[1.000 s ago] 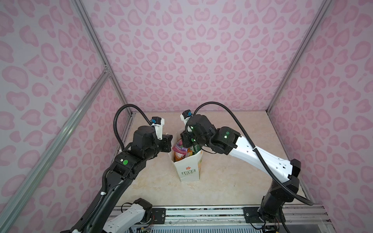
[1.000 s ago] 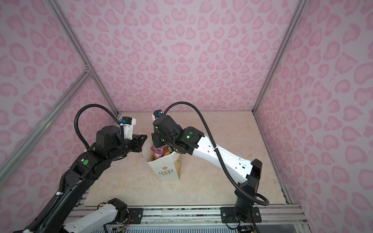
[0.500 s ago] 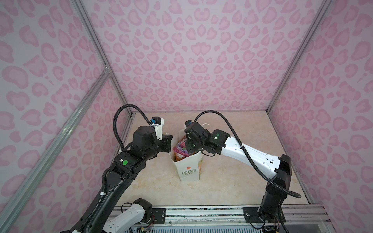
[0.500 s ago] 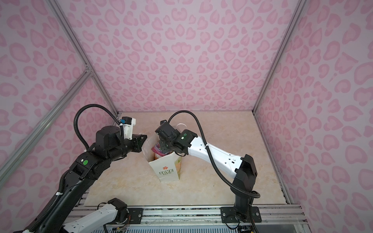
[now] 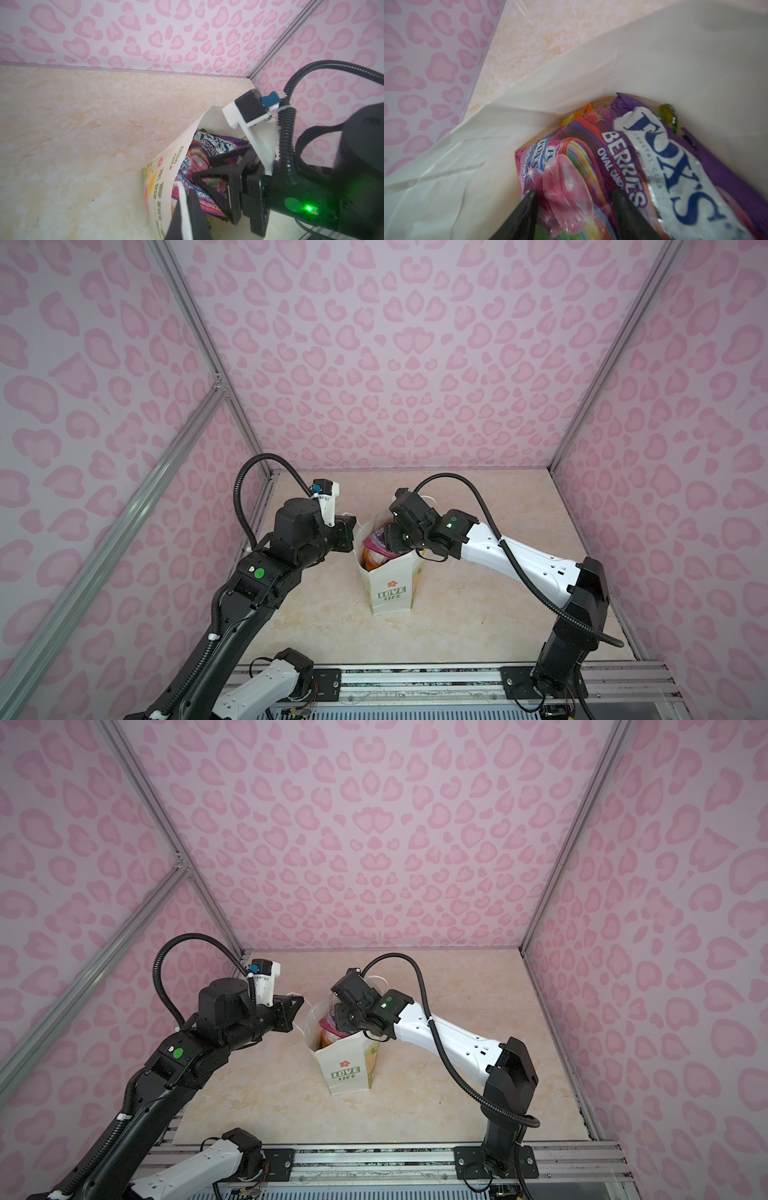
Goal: Place the snacks into the paper bag
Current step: Place the snack in the paper bag, then pick up the paper bag from the center of the table.
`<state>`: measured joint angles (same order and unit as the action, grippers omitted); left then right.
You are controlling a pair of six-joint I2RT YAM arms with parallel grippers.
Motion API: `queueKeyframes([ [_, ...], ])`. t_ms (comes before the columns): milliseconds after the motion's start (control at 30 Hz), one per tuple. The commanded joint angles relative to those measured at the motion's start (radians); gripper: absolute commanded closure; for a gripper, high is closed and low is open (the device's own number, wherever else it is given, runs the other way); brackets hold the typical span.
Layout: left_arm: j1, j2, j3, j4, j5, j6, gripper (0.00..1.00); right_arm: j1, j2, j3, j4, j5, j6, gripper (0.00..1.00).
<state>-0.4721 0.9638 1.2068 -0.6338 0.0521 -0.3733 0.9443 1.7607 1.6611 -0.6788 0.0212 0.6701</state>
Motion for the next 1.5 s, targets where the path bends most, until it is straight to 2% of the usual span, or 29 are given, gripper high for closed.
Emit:
queueKeyframes([
  [0,0.001,0.000,-0.001,0.026,-0.003,-0.002,0.95,0.019,-0.004,0.072,-0.011,-0.021,-0.059,0.31],
  [167,0.001,-0.004,-0.002,0.026,-0.001,-0.002,0.95,0.046,-0.015,0.256,-0.107,0.002,-0.167,0.24],
  [267,0.001,-0.004,-0.001,0.026,0.001,-0.002,0.95,0.062,-0.060,0.298,-0.133,0.077,-0.215,0.20],
  [533,0.001,-0.002,0.000,0.026,0.009,-0.004,0.95,0.056,-0.304,0.079,-0.062,0.296,-0.189,0.08],
  [600,0.001,0.000,0.000,0.025,0.016,-0.006,0.95,0.035,-0.346,0.012,-0.041,0.307,-0.168,0.05],
  [733,0.001,0.004,-0.001,0.028,0.023,-0.007,0.95,-0.004,-0.376,-0.072,0.007,0.224,-0.133,0.02],
  [867,0.001,0.007,-0.001,0.028,0.023,-0.006,0.95,-0.045,-0.383,-0.146,0.118,0.090,-0.106,0.02],
  [1033,0.000,0.009,-0.001,0.027,0.018,-0.004,0.95,-0.046,-0.328,-0.122,0.158,0.025,-0.097,0.02],
  [1300,0.001,0.002,-0.001,0.027,0.014,-0.003,0.94,-0.110,-0.236,-0.089,0.273,-0.129,-0.043,0.02],
  [1467,0.001,0.002,-0.001,0.027,0.014,-0.003,0.94,-0.163,-0.202,-0.097,0.393,-0.281,0.006,0.03],
])
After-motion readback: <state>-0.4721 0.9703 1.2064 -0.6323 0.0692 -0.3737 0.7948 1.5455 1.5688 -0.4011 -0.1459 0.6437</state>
